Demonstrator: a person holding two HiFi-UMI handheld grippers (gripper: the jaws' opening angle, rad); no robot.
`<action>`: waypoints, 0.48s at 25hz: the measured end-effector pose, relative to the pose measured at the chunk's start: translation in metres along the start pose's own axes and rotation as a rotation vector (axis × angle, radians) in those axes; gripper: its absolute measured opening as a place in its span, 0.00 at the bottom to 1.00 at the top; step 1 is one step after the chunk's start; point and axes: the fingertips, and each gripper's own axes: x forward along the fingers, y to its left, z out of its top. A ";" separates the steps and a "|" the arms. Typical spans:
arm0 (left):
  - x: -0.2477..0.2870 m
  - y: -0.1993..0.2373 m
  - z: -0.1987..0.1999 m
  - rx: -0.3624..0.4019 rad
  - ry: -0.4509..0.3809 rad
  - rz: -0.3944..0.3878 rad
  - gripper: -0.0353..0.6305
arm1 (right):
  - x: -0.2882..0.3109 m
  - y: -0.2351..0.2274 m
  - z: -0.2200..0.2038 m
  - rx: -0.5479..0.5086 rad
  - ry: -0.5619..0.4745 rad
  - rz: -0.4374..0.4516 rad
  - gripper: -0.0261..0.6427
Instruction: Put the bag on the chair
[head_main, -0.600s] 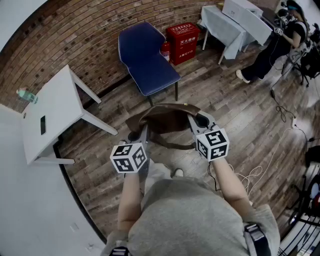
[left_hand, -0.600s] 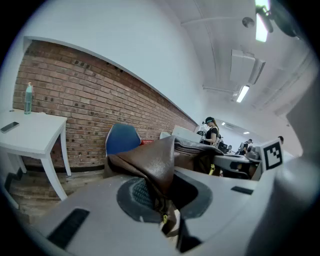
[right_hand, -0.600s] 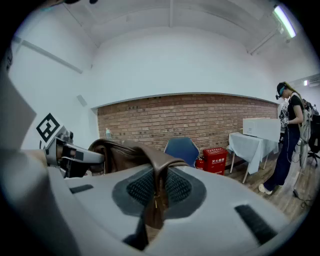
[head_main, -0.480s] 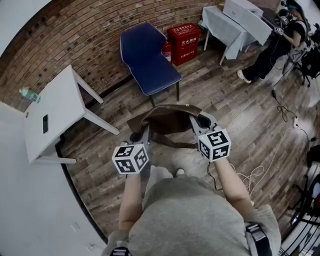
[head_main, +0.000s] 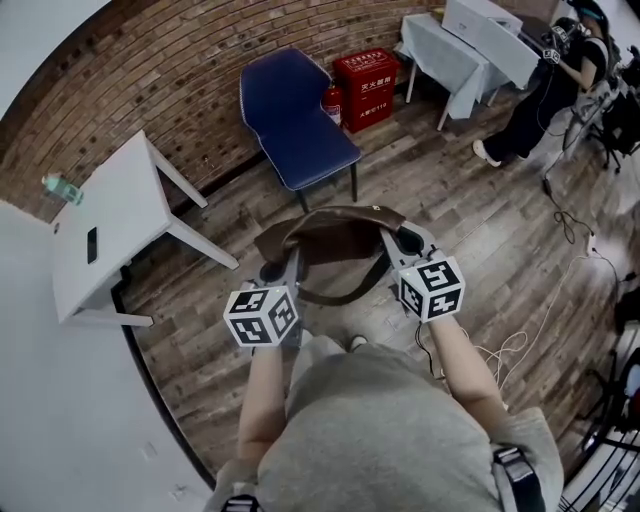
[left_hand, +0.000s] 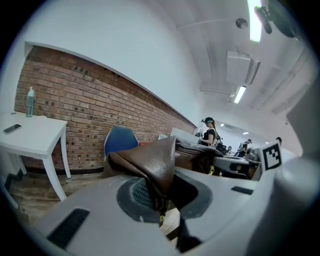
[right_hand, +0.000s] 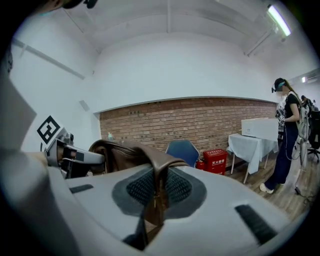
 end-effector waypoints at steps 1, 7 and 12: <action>0.000 -0.001 0.001 0.002 -0.004 0.005 0.09 | 0.000 -0.001 0.000 0.002 -0.001 0.002 0.07; 0.004 0.000 0.002 -0.014 -0.016 0.035 0.09 | 0.004 -0.004 -0.001 0.003 0.013 0.014 0.07; 0.009 0.001 0.004 -0.026 -0.017 0.048 0.09 | 0.010 -0.009 0.001 0.016 0.018 0.021 0.07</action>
